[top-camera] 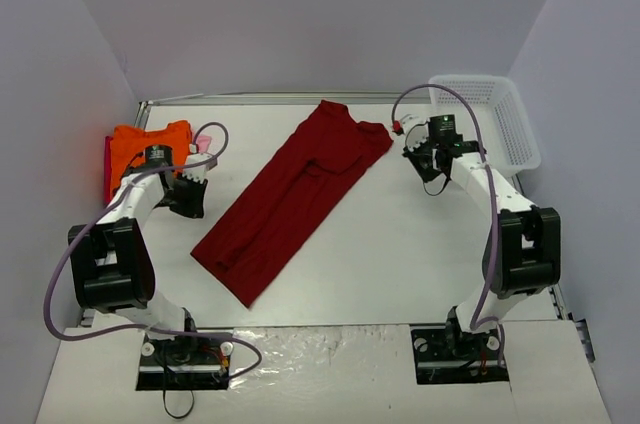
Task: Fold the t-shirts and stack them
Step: Rotate the tshirt 90 degrees
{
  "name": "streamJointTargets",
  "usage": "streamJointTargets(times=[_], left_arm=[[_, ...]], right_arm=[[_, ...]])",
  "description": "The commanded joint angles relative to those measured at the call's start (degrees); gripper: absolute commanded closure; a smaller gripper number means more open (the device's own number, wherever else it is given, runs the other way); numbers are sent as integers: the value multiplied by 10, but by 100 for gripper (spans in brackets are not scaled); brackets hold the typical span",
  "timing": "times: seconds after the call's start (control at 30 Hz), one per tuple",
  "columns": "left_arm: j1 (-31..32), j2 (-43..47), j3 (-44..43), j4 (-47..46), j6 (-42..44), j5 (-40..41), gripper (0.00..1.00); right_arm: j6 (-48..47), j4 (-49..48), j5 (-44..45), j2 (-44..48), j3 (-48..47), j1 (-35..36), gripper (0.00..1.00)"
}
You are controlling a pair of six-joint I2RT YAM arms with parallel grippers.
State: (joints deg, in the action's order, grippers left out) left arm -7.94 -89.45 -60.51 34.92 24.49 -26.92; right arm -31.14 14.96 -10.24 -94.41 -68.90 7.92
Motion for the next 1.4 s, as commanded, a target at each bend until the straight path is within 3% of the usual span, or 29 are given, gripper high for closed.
streamJointTargets(times=[0.0,0.43,0.7,1.1,1.37], left_arm=[[10,2,-1,21,41,-38,98],[57,-70,-19,84,100,-9,98],[122,-116,-28,124,106,49,98],[211,-125,-22,153,105,44,98],[304,-143,-42,140,80,24,98]], right_arm=[[14,17,12,44,28,-23,100],[28,18,0,86,78,-69,100],[27,17,-12,74,72,-94,100],[26,18,-16,33,73,-97,100],[27,18,-18,28,72,-97,100]])
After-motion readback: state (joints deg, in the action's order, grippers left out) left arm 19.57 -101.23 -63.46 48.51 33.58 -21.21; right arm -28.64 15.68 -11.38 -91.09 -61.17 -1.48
